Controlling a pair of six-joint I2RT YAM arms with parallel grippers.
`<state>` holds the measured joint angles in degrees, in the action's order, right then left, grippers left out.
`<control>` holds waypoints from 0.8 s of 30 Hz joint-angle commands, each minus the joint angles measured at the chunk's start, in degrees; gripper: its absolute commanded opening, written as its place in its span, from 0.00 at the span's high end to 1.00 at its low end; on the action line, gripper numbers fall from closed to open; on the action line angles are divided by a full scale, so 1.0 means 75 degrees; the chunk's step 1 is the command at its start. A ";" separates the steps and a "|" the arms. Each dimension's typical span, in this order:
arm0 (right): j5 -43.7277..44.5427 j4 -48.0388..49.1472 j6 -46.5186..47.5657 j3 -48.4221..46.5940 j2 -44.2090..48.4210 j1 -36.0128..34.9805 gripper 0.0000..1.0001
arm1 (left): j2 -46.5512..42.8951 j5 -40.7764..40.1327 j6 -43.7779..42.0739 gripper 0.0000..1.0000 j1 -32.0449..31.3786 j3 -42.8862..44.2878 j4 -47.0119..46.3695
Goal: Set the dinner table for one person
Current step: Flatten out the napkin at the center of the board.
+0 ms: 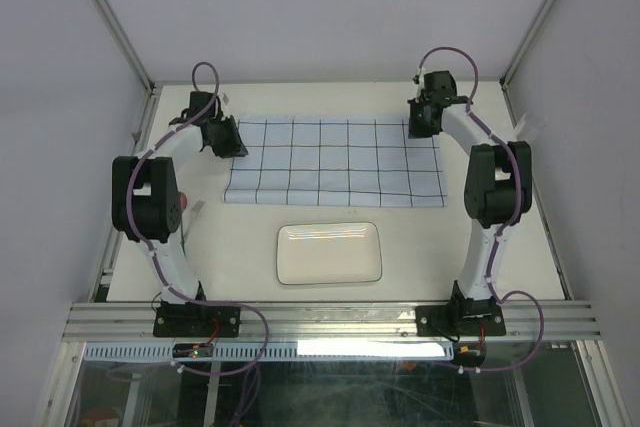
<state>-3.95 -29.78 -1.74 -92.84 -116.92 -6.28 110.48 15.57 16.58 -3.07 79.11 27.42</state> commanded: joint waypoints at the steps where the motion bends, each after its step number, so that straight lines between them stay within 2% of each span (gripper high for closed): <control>1: -0.0486 0.0251 -0.0339 0.0365 0.1129 -0.0267 1.00 | -0.1186 -0.1013 0.0179 0.85 -0.0066 -0.0653 -0.0596; 3: -0.0468 0.0222 -0.0347 0.0484 0.1185 -0.0326 1.00 | -0.1426 -0.1206 0.0241 0.87 -0.0067 -0.0999 -0.0756; 7: -0.0451 0.0011 -0.0418 0.0503 0.1208 -0.0366 1.00 | -0.1585 -0.0694 0.0588 0.88 -0.0065 -0.1803 -0.1715; 14: -0.0546 0.0164 -0.0340 0.0663 0.1010 -0.0428 1.00 | -0.0762 0.0298 0.1047 0.97 -0.0071 -0.1527 -0.2474; 18: -0.0620 0.0104 -0.0348 0.0557 0.0763 -0.0440 1.00 | -0.0842 0.0313 0.1132 0.97 -0.0111 -0.1409 -0.2190; 24: -0.0774 0.0098 -0.0453 0.0355 0.0496 -0.0475 1.00 | -0.1220 -0.0011 0.0974 0.96 -0.0115 -0.1951 -0.1864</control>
<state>-8.10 -30.28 -4.14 -87.53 -112.38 -9.30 105.67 15.49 23.55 -3.44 65.91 14.04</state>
